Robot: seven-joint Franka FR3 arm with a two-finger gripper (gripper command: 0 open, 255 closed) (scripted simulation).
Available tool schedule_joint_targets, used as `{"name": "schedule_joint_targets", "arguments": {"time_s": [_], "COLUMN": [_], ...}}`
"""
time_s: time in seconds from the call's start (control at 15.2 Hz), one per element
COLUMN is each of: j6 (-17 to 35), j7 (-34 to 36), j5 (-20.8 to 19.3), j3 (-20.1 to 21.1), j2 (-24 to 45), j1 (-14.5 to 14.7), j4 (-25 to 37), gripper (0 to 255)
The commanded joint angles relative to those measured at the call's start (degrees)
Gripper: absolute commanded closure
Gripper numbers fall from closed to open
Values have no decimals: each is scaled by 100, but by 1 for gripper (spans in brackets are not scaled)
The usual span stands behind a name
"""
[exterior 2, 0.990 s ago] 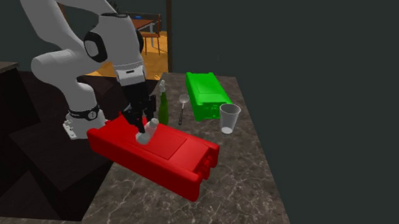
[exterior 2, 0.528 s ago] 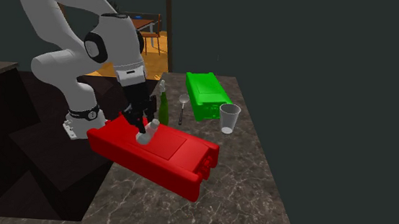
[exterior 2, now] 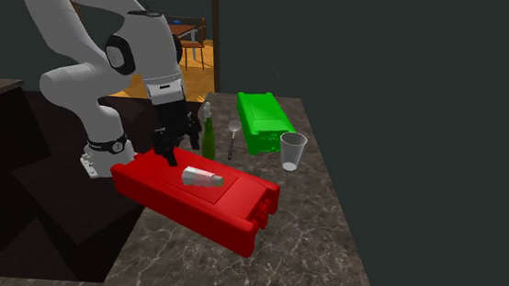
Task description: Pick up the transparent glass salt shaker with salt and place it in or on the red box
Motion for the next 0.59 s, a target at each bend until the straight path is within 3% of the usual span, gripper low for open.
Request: {"name": "schedule_joint_targets", "arguments": {"time_s": [0.0,0.07,0.53], "j6": [-491,-690,-690], "j7": [1,2,2], "j5": [-8,-10,-9], "j3": [2,5,5], "j2": [-364,-504,-504], "j1": [-10,-12,-12], "j4": [118,178,178], "gripper": [0,0,0]}}
